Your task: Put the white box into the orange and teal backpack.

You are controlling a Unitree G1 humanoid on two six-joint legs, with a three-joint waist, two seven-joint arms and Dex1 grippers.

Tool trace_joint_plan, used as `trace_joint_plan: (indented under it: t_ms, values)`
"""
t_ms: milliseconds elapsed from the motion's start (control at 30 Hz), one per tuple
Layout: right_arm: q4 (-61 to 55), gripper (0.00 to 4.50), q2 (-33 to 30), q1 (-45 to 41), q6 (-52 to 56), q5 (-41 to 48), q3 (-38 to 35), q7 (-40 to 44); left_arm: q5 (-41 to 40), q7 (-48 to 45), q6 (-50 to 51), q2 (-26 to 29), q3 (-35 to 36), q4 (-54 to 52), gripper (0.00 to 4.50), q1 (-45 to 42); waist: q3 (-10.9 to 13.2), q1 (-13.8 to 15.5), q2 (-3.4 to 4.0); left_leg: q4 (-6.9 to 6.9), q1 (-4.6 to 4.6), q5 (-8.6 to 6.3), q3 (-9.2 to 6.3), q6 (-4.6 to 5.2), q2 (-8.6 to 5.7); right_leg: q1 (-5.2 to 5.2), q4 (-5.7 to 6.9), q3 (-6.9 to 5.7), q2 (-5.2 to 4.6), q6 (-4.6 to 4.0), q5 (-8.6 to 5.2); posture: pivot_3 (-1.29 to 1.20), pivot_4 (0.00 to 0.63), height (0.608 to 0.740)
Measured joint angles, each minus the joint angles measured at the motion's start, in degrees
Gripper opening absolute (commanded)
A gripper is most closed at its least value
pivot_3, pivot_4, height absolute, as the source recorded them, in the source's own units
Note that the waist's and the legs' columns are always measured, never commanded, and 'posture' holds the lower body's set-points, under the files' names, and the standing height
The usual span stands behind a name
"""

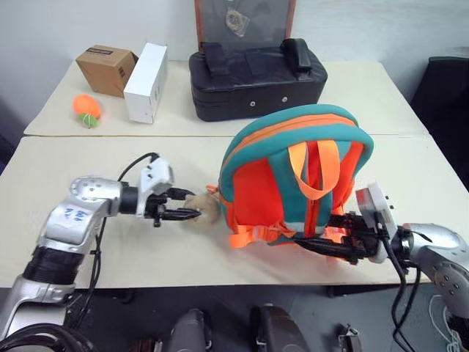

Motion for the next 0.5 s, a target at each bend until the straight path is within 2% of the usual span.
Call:
trace_joint_plan:
  t_ms: [100, 167, 333, 400, 500]
  values:
    - [2.7, 4.5, -3.8, 2.5, 0.2, 0.8, -5.5, 3.4, -5.7, -0.6, 5.0, 3.0, 6.5, -5.2, 4.04, 4.1, 0.0, 0.1, -0.01, 0.01, 0.01, 0.0, -0.01, 0.0, 0.01, 0.02, -0.01, 0.0, 0.0, 0.0, 0.0, 0.0, 0.15, 0.74]
    - [6.7, 4.5, -7.5, 3.8, 0.5, 1.3, -10.2, 6.8, -9.3, -0.9, 8.3, 5.7, 12.2, -8.0, 4.47, 7.6, 0.0, 0.1, -0.03, 0.02, 0.04, 0.0, -0.02, 0.0, 0.01, 0.05, -0.03, -0.01, 0.0, 0.0, 0.0, 0.0, 0.15, 0.74]
    - [21.2, 4.5, -17.4, 2.6, -0.8, -0.4, -19.0, 16.1, -16.4, -1.8, 16.0, 12.8, 27.7, -12.9, 4.47, 14.7, 0.0, 0.1, -0.03, -0.05, 0.12, 0.0, -0.02, -0.01, 0.0, 0.09, -0.06, -0.02, -0.01, -0.04, -0.02, 0.0, 0.15, 0.74]
    - [28.1, 4.5, -20.4, -2.4, -1.0, -0.7, -19.8, 18.7, -20.0, -2.2, 19.7, 15.2, 34.5, -14.1, 4.47, 15.4, 0.0, 0.0, -0.01, -0.06, 0.14, 0.0, -0.02, -0.02, 0.0, 0.08, -0.06, -0.02, -0.03, -0.06, -0.03, 0.0, 0.15, 0.74]
    - [33.3, 4.5, -22.1, -7.2, -0.9, -0.7, -19.8, 20.9, -23.8, -0.7, 22.3, 16.1, 40.0, -15.2, 4.47, 14.9, 0.0, 0.0, 0.04, -0.13, 0.2, -0.01, -0.02, -0.09, 0.02, 0.09, -0.05, -0.03, -0.02, -0.14, -0.08, 0.0, 0.15, 0.74]
